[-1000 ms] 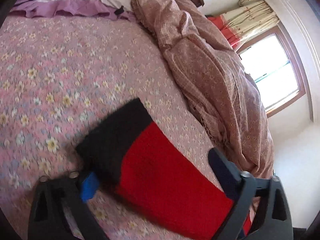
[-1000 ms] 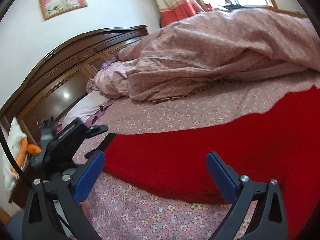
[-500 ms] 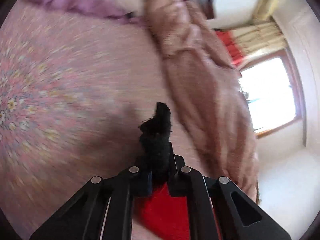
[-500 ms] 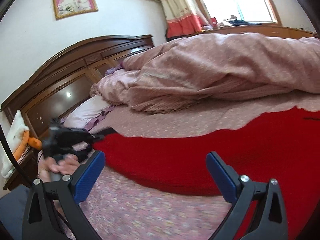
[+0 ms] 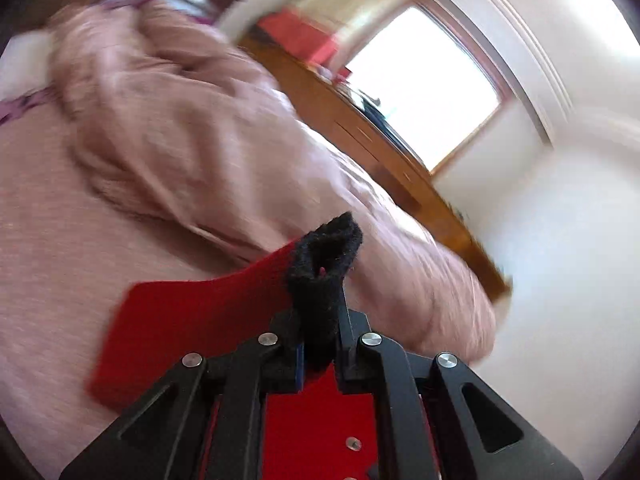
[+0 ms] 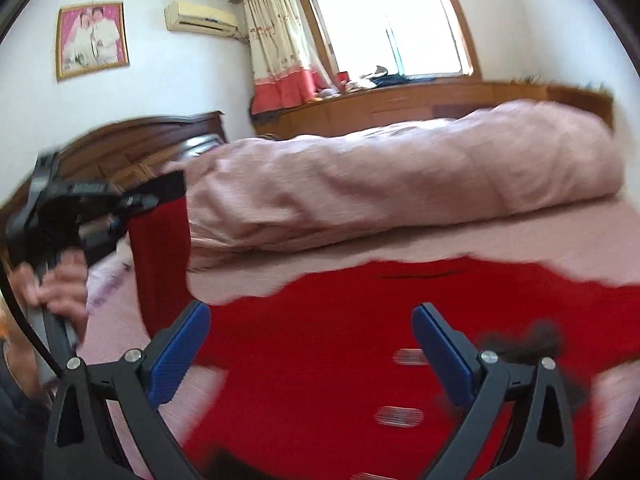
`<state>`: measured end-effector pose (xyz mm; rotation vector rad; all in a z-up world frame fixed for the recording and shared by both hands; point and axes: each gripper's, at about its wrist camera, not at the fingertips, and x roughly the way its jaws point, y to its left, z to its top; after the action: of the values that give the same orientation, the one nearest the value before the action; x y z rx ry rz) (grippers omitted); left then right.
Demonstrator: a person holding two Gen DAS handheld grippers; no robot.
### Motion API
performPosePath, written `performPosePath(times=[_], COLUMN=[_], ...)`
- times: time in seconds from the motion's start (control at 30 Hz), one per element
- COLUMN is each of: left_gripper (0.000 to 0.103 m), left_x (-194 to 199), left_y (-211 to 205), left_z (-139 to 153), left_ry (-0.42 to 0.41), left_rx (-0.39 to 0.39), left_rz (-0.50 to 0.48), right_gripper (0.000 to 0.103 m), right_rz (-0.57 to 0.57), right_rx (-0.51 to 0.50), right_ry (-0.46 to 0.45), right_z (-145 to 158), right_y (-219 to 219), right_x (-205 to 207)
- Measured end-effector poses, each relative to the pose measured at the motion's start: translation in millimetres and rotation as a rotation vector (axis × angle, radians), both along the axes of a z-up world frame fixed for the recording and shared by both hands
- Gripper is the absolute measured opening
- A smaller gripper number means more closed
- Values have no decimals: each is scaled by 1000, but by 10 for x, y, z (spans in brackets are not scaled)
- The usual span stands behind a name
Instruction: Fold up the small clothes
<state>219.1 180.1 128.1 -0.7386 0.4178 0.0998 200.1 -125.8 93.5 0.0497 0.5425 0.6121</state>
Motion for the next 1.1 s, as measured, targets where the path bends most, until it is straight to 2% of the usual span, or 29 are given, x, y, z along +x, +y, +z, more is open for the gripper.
performPosePath(times=[0.07, 0.1, 0.23, 0.27, 0.33, 0.4, 0.43, 0.5, 0.6, 0.77, 0.8, 0.87, 0.97, 1.1], left_gripper=[4, 4, 4, 4, 4, 4, 4, 4, 4, 5, 7, 22, 32, 44], left_x=[222, 385, 752, 815, 924, 965, 988, 1029, 1025, 1087, 1132, 1187, 1115, 1041], left_y=[-477, -851, -1895, -2085, -2541, -2834, -2939, -3036, -2937, -2896, -2914, -2969, -3068, -3193], left_z=[-14, -73, -451, -557, -860, -1116, -1243, -1351, -1315, -1406, -1444, -1483, -1494, -1461], left_ry=[0, 1, 34, 46, 88, 129, 155, 209, 176, 209, 221, 238, 249, 238], left_rx=[54, 80, 182, 208, 273, 319, 338, 333, 263, 232, 233, 240, 265, 254], left_rz=[-48, -92, -230, -261, -332, -379, -397, -419, -371, -363, -371, -394, -405, -380], right_gripper=[103, 103, 103, 103, 103, 103, 103, 103, 103, 103, 103, 103, 103, 103], right_rz=[-67, -94, -211, -245, -330, -378, -411, -435, -478, -497, -502, -520, -536, -535], right_rx=[-77, -98, -89, -92, -139, -108, -96, -78, -14, 29, 28, 33, 68, 117], right_ry=[-12, -20, -49, -33, 55, 77, 116, 187, 227, 284, 281, 269, 274, 290], right_z=[16, 5, -168, -234, -344, -431, -499, -581, -680, -830, -851, -844, -833, -865], right_y=[-480, -700, -1516, -1691, -1945, -2174, -2291, -2390, -2518, -2592, -2589, -2647, -2738, -2830], right_x=[44, 65, 159, 232, 452, 568, 649, 774, 895, 941, 932, 892, 870, 840])
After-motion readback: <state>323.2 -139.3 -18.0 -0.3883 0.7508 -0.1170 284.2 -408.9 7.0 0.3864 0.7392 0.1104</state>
